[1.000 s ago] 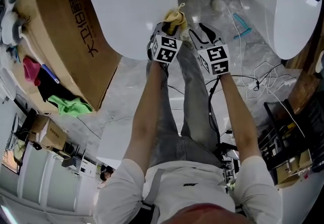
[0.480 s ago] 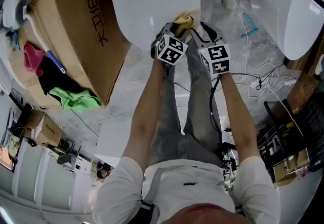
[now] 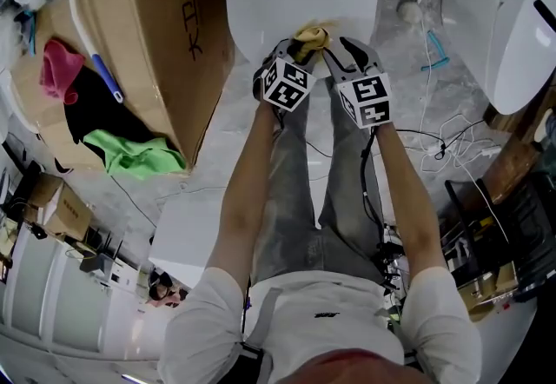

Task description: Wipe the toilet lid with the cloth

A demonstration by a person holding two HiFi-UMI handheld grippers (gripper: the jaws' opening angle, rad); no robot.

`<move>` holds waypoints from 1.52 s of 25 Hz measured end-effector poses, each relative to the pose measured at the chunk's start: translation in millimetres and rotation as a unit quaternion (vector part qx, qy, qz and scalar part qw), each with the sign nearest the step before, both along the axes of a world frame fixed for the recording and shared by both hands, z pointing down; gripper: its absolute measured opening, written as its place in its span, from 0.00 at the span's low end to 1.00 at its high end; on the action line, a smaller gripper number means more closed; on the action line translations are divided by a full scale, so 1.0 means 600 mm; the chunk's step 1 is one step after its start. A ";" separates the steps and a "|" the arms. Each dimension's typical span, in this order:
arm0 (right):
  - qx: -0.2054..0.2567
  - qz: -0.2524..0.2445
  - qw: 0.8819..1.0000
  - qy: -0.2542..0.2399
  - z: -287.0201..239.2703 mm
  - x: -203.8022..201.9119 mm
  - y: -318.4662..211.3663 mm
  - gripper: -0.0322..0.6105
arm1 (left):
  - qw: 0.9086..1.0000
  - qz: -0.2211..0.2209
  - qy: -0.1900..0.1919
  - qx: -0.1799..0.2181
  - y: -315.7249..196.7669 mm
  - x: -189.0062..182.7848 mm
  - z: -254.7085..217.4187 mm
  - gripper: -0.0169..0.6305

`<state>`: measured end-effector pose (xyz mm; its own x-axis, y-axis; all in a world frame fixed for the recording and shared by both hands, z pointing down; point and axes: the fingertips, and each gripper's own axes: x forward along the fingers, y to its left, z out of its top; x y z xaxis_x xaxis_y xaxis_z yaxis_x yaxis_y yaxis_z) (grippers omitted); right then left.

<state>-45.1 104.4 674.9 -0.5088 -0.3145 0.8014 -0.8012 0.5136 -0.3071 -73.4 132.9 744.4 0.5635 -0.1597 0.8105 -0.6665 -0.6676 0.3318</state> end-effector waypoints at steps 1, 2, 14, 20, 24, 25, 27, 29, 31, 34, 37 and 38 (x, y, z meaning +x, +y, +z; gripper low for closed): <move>0.001 -0.004 1.000 0.000 -0.001 -0.008 0.002 0.34 | 1.000 -0.005 -0.001 0.001 0.000 -0.011 0.000 0.19; 0.001 -0.007 1.000 0.000 -0.002 -0.015 0.004 0.34 | 1.000 -0.010 -0.001 0.001 0.001 -0.022 -0.001 0.19; 0.001 -0.023 1.000 0.007 -0.001 -0.069 0.020 0.34 | 0.998 -0.057 -0.015 0.014 -0.009 -0.151 0.001 0.19; 0.000 -0.026 1.000 0.007 -0.001 -0.087 0.028 0.34 | 0.996 -0.085 -0.022 0.021 -0.013 -0.195 0.001 0.19; -0.001 -0.025 1.000 0.007 0.000 -0.089 0.036 0.34 | 0.994 -0.104 -0.028 0.024 -0.010 -0.216 0.001 0.19; -0.001 -0.024 1.000 0.007 0.001 -0.088 0.038 0.34 | 0.993 -0.113 -0.029 0.023 -0.009 -0.221 0.002 0.19; -0.002 -0.020 1.000 0.007 0.001 -0.086 0.043 0.34 | 0.990 -0.133 -0.028 0.023 -0.006 -0.230 0.003 0.19; -0.004 -0.015 1.000 0.007 0.002 -0.081 0.047 0.34 | 0.988 -0.153 -0.030 0.023 -0.003 -0.237 0.002 0.19; -0.006 -0.011 1.000 0.007 0.002 -0.073 0.052 0.34 | 0.985 -0.168 -0.034 0.024 0.000 -0.239 0.001 0.19; -0.009 -0.004 1.000 0.007 0.004 -0.058 0.061 0.34 | 0.980 -0.192 -0.040 0.026 0.007 -0.242 0.004 0.19; -0.012 0.004 1.000 0.008 0.005 -0.038 0.071 0.34 | 0.977 -0.209 -0.045 0.025 0.015 -0.239 0.001 0.19; -0.012 0.007 1.000 0.008 0.006 -0.031 0.074 0.34 | 0.976 -0.212 -0.047 0.024 0.018 -0.236 0.001 0.19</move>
